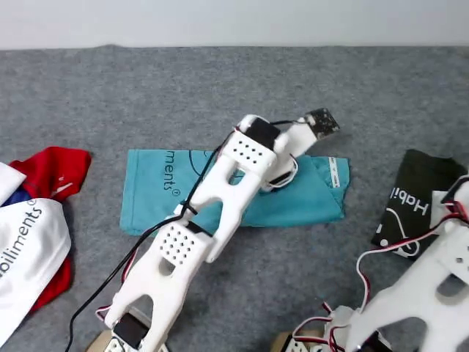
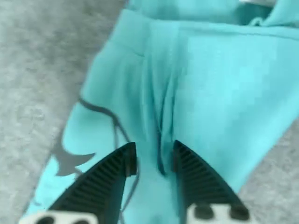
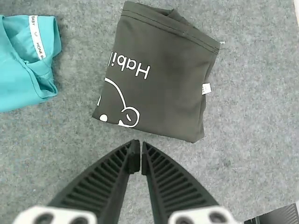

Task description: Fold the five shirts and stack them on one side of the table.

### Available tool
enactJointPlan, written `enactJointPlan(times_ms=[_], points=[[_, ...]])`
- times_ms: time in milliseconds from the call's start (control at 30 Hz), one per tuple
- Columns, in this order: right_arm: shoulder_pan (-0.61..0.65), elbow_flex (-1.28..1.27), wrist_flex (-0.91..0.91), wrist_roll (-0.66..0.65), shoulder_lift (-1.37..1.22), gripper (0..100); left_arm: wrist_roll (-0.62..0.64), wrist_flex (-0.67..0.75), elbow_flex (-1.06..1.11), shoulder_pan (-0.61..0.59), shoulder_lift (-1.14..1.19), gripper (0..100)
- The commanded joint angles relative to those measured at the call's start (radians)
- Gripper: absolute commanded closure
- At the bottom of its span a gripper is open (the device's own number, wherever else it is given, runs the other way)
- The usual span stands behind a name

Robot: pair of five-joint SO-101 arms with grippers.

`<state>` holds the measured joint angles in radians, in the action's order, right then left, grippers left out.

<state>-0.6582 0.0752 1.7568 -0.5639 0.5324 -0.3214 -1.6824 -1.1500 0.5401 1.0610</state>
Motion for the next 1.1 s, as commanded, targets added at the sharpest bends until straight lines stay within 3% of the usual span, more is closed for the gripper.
enactJointPlan(times_ms=[0,300,633,900,1067], points=[[-0.005,0.005,0.016,-0.011,0.021,97.6,-0.037,-0.06,-0.145,-0.025,0.005,86],[-0.007,0.005,0.018,-0.011,0.025,97.6,-0.046,-0.074,-0.145,-0.032,-0.069,86],[-0.007,0.005,0.018,-0.011,0.022,97.6,-0.1,-0.071,0.185,-0.068,-0.288,89],[-0.005,0.005,0.008,-0.011,0.021,97.6,-0.149,-0.071,0.286,-0.087,-0.242,94],[-0.005,0.005,0.008,-0.011,0.021,97.6,-0.13,-0.071,0.285,-0.02,-0.218,94]])
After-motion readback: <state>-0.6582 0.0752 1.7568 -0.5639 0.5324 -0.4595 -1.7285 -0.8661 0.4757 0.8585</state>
